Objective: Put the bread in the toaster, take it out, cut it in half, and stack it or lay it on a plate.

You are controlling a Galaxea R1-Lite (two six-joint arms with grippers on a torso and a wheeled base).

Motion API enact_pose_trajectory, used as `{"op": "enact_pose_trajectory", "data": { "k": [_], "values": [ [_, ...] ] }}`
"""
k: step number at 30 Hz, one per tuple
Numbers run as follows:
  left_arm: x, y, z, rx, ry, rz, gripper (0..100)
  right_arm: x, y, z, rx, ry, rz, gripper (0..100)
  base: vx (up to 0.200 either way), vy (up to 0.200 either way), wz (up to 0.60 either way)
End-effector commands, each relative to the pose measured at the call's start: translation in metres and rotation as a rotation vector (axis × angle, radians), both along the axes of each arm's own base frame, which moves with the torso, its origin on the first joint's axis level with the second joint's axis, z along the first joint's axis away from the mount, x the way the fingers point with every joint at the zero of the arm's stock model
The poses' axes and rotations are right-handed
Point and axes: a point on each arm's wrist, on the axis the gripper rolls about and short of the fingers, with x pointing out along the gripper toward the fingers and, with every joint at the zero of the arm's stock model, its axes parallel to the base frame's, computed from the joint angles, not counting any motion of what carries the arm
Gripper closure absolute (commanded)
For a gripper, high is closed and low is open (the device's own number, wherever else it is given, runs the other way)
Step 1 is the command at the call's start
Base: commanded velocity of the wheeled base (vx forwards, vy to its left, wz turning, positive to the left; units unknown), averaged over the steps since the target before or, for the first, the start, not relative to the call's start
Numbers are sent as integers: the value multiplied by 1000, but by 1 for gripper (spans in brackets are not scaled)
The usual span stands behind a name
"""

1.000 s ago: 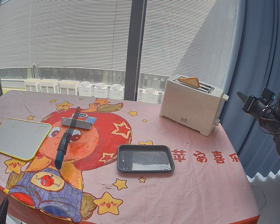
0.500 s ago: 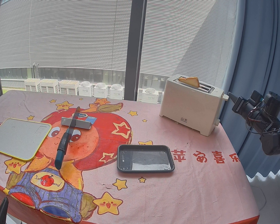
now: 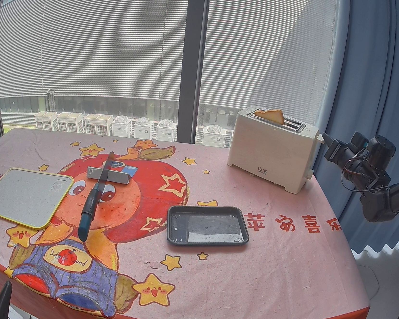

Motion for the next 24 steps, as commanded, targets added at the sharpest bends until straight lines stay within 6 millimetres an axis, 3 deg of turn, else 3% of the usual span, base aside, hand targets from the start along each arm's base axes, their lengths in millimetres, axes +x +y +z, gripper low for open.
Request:
{"op": "enact_pose_trajectory", "data": {
  "k": [1, 4, 24],
  "values": [
    [0, 0, -5, 0, 1, 0, 0, 3, 0, -7, -1, 14, 0, 100, 0, 0, 0],
    [0, 0, -5, 0, 1, 0, 0, 9, 0, -19, -3, 32, -1, 100, 0, 0, 0],
    [0, 0, -5, 0, 1, 0, 0, 9, -1, -31, -10, 73, -5, 100, 0, 0, 0]
  ]
}}
